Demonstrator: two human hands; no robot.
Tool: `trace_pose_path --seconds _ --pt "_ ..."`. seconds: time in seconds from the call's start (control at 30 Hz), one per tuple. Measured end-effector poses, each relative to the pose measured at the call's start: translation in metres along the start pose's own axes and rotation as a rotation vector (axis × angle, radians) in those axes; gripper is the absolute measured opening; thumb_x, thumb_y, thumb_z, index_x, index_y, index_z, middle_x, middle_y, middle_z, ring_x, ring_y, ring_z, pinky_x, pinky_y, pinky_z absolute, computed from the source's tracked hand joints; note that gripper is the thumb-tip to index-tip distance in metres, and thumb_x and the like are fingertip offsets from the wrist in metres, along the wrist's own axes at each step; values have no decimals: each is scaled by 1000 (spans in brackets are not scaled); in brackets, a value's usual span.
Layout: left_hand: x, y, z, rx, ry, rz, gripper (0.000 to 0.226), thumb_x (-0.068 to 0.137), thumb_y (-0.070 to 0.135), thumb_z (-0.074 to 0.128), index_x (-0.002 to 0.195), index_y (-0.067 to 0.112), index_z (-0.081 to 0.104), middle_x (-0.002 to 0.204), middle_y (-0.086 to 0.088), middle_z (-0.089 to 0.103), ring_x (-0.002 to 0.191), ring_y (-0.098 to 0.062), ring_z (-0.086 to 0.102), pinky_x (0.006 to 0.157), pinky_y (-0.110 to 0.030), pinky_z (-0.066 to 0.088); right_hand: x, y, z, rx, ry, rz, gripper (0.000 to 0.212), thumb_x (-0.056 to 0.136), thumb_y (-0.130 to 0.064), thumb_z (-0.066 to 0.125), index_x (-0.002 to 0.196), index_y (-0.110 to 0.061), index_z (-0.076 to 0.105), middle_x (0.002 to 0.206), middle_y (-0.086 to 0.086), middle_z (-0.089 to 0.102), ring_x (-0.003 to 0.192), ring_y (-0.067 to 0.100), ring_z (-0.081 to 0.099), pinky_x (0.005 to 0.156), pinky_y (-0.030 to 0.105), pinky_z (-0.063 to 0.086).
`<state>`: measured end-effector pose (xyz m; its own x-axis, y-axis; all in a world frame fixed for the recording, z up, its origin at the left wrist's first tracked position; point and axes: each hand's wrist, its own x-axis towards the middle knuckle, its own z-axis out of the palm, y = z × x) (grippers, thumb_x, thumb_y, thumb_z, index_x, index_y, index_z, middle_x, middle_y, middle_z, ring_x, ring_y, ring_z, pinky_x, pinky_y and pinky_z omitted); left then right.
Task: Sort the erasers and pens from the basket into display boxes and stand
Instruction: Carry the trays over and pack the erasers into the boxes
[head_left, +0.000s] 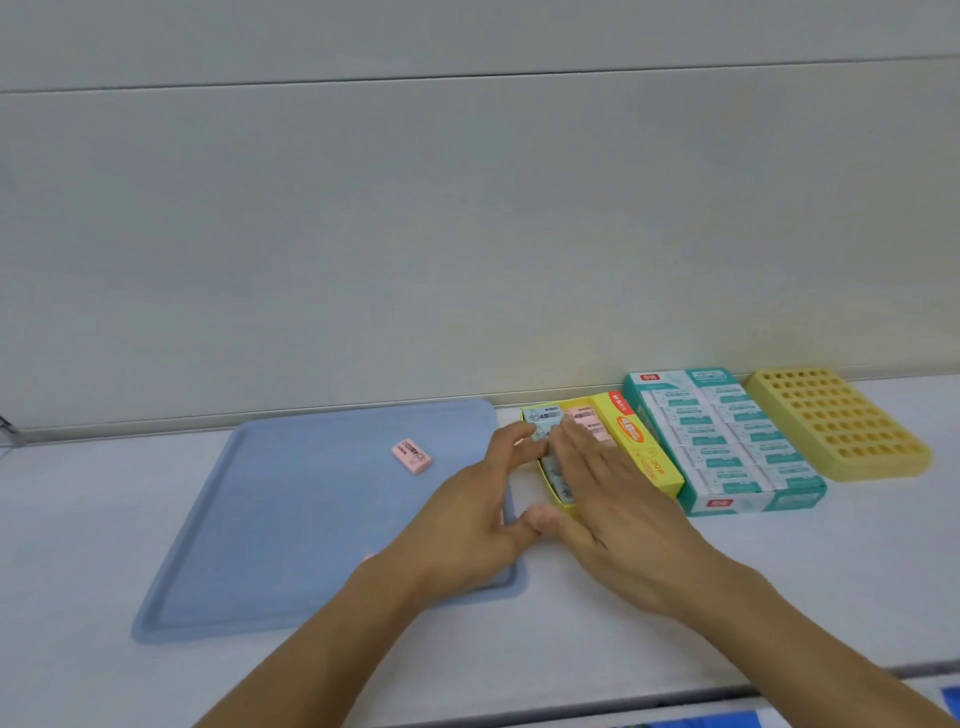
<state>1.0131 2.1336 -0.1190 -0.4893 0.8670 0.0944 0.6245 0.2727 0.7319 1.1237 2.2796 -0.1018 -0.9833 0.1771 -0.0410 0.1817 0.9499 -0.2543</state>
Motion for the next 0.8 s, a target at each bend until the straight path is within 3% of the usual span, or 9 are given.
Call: trace_pose_path --seconds 0.1,0.2,0.27,0.33,0.5,0.6,0.67,0.73,0.8 --pt "-4 5 4 -117 52 -45 72 90 25 59 140 50 13 138 39 28 118 22 37 102 -12 33 17 -12 -4 193 -27 122 98 75 -76 3 154 -18 -7 162 -2 -11 148 8 -9 114 23 -4" --pt "-1 12 8 -132 55 -98 81 88 20 56 148 42 7 125 22 41 106 2 47 98 -22 38 35 -16 -11 463 -33 227 99 75 -77 9 155 -20 -2 162 -6 -4 148 7 -3 113 23 1" --pt "2 16 9 -178 46 -114 79 84 19 54 146 43 11 115 26 47 97 -6 49 96 -29 42 44 -16 -10 547 -18 242 101 72 -78 10 155 -20 2 163 -7 -2 148 6 -3 110 21 1" --pt "4 18 8 -190 45 -117 78 84 17 55 147 38 15 121 31 47 109 -3 51 99 -26 41 47 -15 -6 555 3 218 94 79 -74 12 155 -20 4 163 -7 0 147 4 -3 109 19 -1" --pt "3 11 1 -71 64 -135 72 88 15 50 151 33 21 145 7 46 122 -9 48 111 -33 34 47 -8 -4 621 15 221 75 93 -65 21 155 -25 7 162 -12 0 147 3 -2 107 18 -1" --pt "0 -21 -31 180 257 -117 61 89 -2 38 147 19 37 154 3 35 144 -14 27 119 -22 10 46 -11 1 539 353 137 56 100 -51 33 150 -26 29 158 -7 22 145 8 14 118 30 12" --pt "-5 -48 -54 345 240 -148 62 86 -12 37 142 15 45 153 1 36 145 -16 26 115 -18 10 45 -20 -1 444 479 -62 40 99 -42 41 130 -21 55 135 -2 51 128 16 39 109 39 33" --pt "-10 -64 -67 412 133 -197 57 88 -11 41 136 17 54 148 1 45 140 -17 36 114 -19 20 43 -32 -2 312 367 -247 40 91 -43 41 112 -21 67 112 -4 63 110 18 49 94 43 42" --pt "-11 -65 -70 489 78 -201 42 91 -2 48 125 19 63 130 -2 59 123 -22 51 104 -32 39 41 -41 -2 61 178 -325 37 90 -42 44 115 -24 65 111 -4 58 109 19 44 92 40 39"
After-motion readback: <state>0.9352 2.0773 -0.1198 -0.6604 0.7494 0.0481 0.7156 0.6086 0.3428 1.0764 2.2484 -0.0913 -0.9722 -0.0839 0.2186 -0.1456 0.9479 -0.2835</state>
